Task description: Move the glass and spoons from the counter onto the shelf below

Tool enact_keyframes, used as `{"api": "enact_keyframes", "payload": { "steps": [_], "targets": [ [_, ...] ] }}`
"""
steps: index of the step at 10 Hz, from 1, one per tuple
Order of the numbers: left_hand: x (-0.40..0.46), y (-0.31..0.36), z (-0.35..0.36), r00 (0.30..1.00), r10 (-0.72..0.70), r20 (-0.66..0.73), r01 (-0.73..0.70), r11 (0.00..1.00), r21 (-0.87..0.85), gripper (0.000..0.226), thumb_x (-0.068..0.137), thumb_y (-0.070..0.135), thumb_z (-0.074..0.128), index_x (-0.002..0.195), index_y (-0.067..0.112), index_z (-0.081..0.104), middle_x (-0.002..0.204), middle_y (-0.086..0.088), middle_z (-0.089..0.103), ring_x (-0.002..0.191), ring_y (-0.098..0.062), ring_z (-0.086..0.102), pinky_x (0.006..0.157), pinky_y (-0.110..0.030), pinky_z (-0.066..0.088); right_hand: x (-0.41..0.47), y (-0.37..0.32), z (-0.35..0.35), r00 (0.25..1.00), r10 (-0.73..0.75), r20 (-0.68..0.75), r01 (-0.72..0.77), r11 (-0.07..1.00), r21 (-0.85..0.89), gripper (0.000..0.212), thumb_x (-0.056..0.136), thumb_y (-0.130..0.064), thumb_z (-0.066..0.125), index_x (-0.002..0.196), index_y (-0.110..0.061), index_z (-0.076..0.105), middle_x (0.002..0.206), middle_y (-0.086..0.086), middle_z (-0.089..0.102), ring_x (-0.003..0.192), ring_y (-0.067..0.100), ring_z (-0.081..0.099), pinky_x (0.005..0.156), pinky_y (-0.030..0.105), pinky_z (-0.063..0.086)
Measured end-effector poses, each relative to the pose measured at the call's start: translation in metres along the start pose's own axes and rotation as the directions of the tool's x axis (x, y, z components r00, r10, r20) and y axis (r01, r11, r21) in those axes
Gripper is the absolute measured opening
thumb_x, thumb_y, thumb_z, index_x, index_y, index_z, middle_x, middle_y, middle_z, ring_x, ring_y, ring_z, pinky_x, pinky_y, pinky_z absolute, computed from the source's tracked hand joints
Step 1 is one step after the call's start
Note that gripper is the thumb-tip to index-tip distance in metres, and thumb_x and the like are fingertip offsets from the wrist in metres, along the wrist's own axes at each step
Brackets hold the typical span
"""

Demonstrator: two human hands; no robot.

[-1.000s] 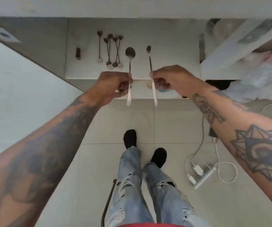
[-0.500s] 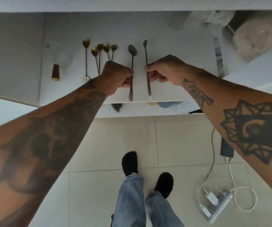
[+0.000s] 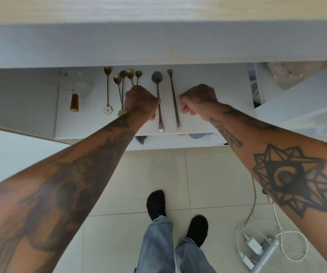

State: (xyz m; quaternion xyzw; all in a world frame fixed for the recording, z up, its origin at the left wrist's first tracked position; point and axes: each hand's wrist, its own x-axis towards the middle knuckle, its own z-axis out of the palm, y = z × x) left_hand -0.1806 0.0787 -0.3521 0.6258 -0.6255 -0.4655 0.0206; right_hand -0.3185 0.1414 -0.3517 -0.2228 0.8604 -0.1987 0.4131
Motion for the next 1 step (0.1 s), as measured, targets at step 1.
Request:
{"api": "enact_keyframes", "payload": {
  "steps": [1],
  "targets": [
    [-0.0279, -0.0018, -0.0137, 0.999, -0.008, -0.031, 0.008, 1.0, 0.001, 0.032, 0.092, 0.022, 0.062, 0.105, -0.006, 0.07, 0.096, -0.019, 0.077, 0.078, -0.027, 0.076, 0.074, -0.038, 0.064, -0.0282, 0.0098, -0.019, 1.0, 0.012, -0.006, -0.011, 0.997, 0.079, 0.029, 0.093, -0.022, 0.069, 0.109, 0.002, 0.071, 0.096, 0.012, 0.078, 0.078, 0.019, 0.075, 0.082, 0.033, 0.063]
  ]
}}
